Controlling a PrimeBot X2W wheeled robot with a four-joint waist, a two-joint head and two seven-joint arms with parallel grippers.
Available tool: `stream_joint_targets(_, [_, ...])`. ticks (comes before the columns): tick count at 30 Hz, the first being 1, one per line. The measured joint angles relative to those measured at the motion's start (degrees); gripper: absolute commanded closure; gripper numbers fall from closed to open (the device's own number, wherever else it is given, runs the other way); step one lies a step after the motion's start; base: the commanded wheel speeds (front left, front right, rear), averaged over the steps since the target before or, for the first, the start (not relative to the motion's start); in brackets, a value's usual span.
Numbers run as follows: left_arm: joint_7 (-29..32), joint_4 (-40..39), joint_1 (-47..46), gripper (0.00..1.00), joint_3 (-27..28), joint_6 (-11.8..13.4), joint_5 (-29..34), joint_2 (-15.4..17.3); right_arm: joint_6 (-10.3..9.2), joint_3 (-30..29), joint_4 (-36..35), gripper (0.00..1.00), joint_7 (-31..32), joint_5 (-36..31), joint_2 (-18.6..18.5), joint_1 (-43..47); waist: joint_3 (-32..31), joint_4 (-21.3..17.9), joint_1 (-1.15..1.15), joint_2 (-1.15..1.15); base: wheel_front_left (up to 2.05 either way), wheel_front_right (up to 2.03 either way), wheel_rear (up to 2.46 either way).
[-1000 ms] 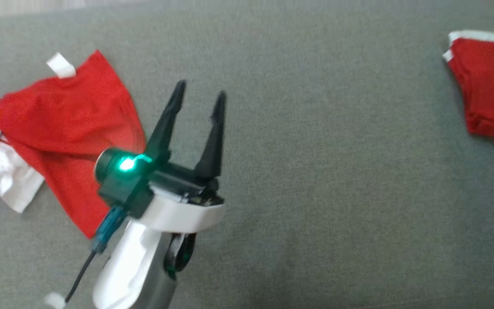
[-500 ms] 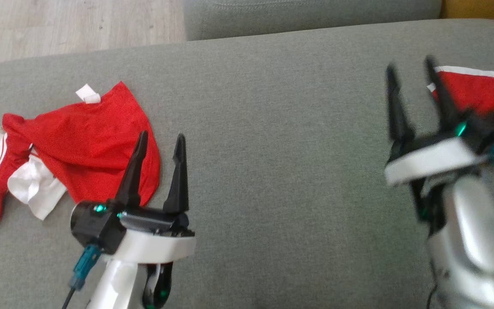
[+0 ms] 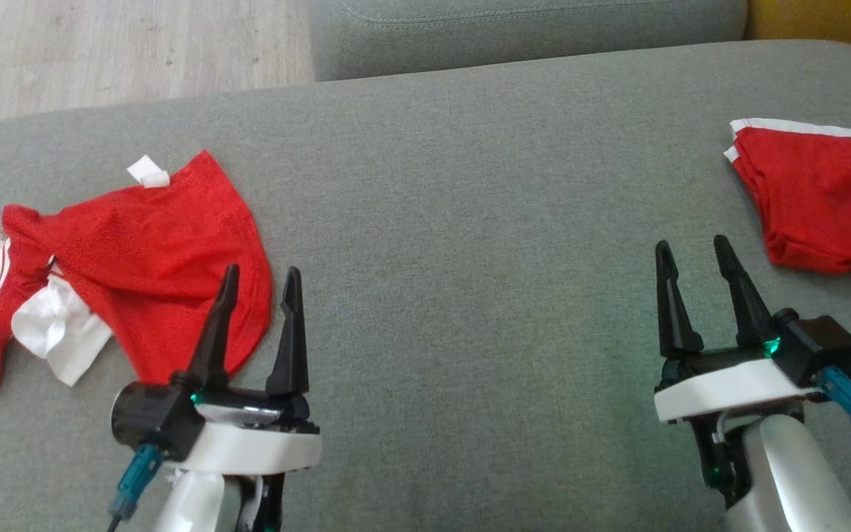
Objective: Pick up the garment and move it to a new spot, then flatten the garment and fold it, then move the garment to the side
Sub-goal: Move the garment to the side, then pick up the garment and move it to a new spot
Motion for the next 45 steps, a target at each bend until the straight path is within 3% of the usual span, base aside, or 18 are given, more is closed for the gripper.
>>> stream_joint_targets(26, [0.0,0.0,1.0,0.0,0.0,-0.3,0.0,0.0,0.0,0.7,-1.0,0.0,-0.2,1.0,0.0,1.2,-1.4,1.5,0.01,0.0,0.0,0.0,0.0])
stream_joint_targets(35, [0.0,0.0,1.1,0.0,0.1,0.2,0.0,0.0,0.0,4.0,0.0,0.0,-0.2,1.4,0.1,2.2,-2.6,5.6,0.01,0.0,0.0,0.0,0.0])
stream_joint_targets(45, [0.0,-0.2,3.4,0.0,1.2,0.8,0.0,0.1,0.0,7.6,1.0,0.0,-0.2,2.8,0.1,2.5,-4.1,12.8,0.0,0.0,0.0,0.0,0.0])
